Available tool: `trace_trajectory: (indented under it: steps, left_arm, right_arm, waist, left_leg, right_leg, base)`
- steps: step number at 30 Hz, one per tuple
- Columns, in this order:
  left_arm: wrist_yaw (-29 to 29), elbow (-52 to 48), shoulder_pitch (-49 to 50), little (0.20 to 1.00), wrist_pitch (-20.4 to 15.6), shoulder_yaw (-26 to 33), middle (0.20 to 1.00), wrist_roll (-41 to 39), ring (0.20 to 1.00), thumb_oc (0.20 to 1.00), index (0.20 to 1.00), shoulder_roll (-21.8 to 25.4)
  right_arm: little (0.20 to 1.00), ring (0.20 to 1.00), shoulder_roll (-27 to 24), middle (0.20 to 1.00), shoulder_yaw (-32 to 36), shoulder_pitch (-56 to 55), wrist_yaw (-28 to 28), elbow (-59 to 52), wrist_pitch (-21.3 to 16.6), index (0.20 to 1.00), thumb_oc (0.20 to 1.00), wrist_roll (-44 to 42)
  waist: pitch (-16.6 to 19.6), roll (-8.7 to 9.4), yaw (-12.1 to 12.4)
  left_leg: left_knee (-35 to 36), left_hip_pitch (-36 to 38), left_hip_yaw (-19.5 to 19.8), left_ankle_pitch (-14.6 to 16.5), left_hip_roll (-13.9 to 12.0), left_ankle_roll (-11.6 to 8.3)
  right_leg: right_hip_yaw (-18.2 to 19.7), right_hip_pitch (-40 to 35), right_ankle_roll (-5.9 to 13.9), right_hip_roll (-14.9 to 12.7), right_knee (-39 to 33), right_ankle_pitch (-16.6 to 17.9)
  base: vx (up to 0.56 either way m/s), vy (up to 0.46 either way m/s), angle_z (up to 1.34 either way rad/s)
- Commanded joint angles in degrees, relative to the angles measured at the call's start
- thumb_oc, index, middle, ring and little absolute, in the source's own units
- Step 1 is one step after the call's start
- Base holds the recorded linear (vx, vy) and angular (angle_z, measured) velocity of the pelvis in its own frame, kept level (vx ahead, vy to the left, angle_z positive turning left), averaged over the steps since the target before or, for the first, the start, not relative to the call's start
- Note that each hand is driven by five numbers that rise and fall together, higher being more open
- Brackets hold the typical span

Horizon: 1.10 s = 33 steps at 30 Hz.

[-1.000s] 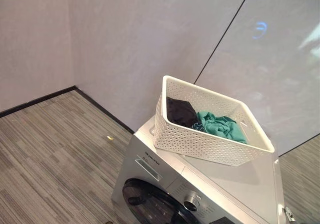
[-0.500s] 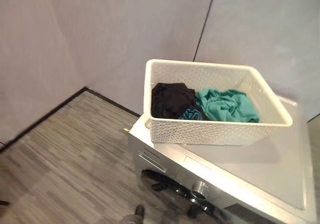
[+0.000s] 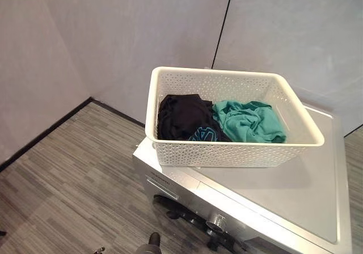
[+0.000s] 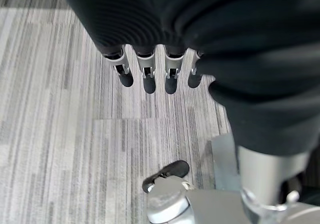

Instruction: Grab the laundry basket,head to the washer,open it,put in the laundry and shut it.

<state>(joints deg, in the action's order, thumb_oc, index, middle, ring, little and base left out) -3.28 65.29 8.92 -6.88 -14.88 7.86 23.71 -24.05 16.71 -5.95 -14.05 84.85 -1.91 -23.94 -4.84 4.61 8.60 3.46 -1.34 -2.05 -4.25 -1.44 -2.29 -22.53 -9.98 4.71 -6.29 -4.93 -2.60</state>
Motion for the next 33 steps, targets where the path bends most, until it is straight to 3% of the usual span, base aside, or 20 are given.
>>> trace_trajectory:
  steps: [1,11,33]
  left_arm:
    - [-0.38,2.81,-1.2,1.0,1.0,-1.08,1.0,1.23,1.0,1.0,1.0,-3.94]
    - [2.88,2.98,-0.79,1.0,1.67,0.26,1.0,-1.92,1.0,1.0,1.0,-5.51]
    - [2.28,2.08,-2.6,1.0,1.46,2.08,1.0,-3.62,1.0,1.0,1.0,-5.14]
  right_arm:
    - [1.0,1.0,-1.16,1.0,-2.07,-1.17,3.44,2.92,2.22,1.0,1.0,-1.23]
    - [1.0,1.0,5.51,1.0,-7.9,-5.48,11.77,4.87,5.84,1.0,1.0,2.16]
    - [1.0,1.0,6.31,1.0,-16.18,-3.2,16.19,0.57,5.08,1.0,1.0,10.36]
  waist:
    - [0.8,-6.23,0.19]
    - [1.04,-6.75,-0.92]
    - [1.22,-6.37,-0.66]
  left_leg:
    - [1.54,-0.58,0.91,0.54,-1.82,-0.91]
    - [1.54,-0.22,0.03,0.7,-2.09,-0.74]
    - [1.54,-0.61,1.39,0.2,-1.91,-0.82]
  right_leg:
    - [-1.84,-2.1,0.41,1.66,4.91,-6.42]
    - [-1.11,-2.0,0.23,1.56,4.52,-5.93]
    - [-1.56,-2.28,-0.34,1.8,4.54,-6.46]
  base:
    - [0.0,0.0,0.0]
    - [0.0,0.003,-0.02]
    - [0.0,-0.003,0.01]
